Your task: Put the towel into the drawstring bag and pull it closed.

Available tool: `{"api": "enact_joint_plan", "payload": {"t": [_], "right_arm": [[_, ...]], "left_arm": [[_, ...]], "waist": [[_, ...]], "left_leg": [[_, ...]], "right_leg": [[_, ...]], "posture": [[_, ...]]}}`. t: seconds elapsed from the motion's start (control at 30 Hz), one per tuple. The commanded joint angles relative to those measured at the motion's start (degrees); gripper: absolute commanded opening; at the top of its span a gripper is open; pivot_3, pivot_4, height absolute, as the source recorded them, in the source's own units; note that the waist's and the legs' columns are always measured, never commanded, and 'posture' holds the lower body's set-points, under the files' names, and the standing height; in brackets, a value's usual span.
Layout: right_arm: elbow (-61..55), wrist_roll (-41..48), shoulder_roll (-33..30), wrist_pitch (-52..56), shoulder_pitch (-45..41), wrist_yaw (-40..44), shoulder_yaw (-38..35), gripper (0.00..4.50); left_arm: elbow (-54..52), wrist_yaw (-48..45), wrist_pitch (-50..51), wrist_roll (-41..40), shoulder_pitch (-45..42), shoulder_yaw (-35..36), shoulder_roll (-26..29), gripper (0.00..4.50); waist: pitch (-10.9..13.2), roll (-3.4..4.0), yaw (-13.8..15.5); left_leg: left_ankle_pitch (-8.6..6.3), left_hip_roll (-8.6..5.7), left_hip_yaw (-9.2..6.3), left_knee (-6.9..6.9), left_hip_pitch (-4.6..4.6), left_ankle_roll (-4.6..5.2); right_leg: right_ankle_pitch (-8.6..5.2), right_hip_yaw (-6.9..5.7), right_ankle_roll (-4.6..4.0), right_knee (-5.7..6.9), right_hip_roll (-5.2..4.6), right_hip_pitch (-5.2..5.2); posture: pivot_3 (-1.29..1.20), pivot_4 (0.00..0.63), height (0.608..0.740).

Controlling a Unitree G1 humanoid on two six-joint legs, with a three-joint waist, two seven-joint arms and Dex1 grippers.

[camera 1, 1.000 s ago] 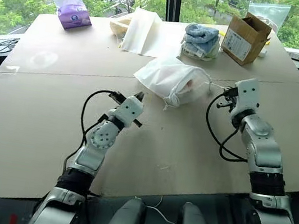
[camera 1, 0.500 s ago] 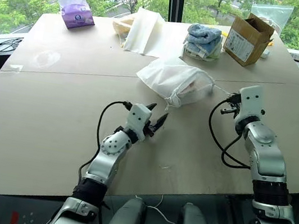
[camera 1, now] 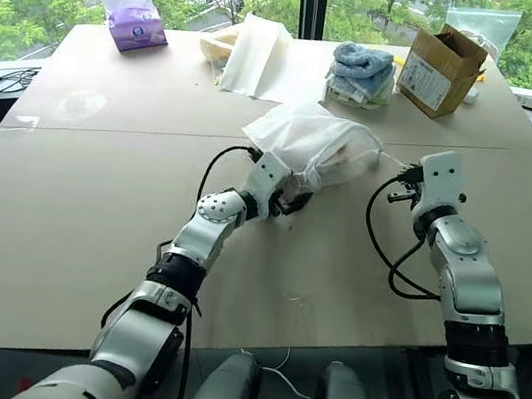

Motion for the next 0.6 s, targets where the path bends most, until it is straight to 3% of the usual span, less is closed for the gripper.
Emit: {"api": "enact_joint_plan", "payload": {"t": [0.03, 0.2, 0.3, 0.37, 0.6], "right_arm": [[-2.4, -0.3, 0.5, -1.1, -1.0, -0.7, -0.2, 0.00], [-2.6, -0.5, 0.6, -1.3, -0.7, -0.7, -0.4, 0.00], [-2.4, -0.6, 0.7, -1.3, -0.8, -0.8, -0.3, 0.00], [-2.4, -0.7, 0.9, -1.2, -0.9, -0.9, -0.2, 0.00], [-1.9, -0.5, 1.2, -1.3, -0.1, -1.9, -1.8, 0.00]], "left_arm": [[3.4, -1.2, -2.2, 3.0, -2.7, -2.3, -0.7, 3.65], [5.8, 1.7, -3.9, 3.6, -4.3, -0.3, -2.3, 2.36], [4.1, 1.9, -3.7, 3.1, -2.3, 0.3, -2.7, 1.10], [2.4, 2.7, -3.9, 2.2, -0.4, 1.5, -3.0, 0.03], [-6.1, 12.9, -9.3, 3.3, 6.6, 6.8, -1.8, 0.03]], "waist": [[0.0, -0.01, 0.2], [0.0, -0.01, 0.2], [0.0, 0.00, -0.2], [0.0, 0.00, -0.2], [0.0, 0.00, -0.2]], "left_leg": [[0.00, 0.00, -0.01, 0.00, 0.00, 0.00], [0.00, -0.06, -0.05, 0.08, -0.02, 0.01], [0.00, -0.03, -0.05, 0.06, -0.02, 0.00], [0.00, -0.01, -0.03, 0.03, 0.00, 0.00], [0.00, 0.01, 0.00, 0.01, -0.01, 0.00]], "right_leg": [[0.00, -0.01, 0.00, 0.00, -0.01, 0.01], [0.00, -0.04, 0.00, -0.01, -0.06, 0.06], [0.00, -0.04, 0.00, 0.02, -0.03, 0.02], [0.00, -0.02, 0.00, 0.03, -0.02, 0.01], [0.00, 0.03, 0.00, 0.03, -0.03, -0.06]], "posture": [[0.00, 0.150, 0.740], [0.00, 0.150, 0.740], [0.00, 0.150, 0.740], [0.00, 0.150, 0.740], [0.00, 0.150, 0.740]]}}
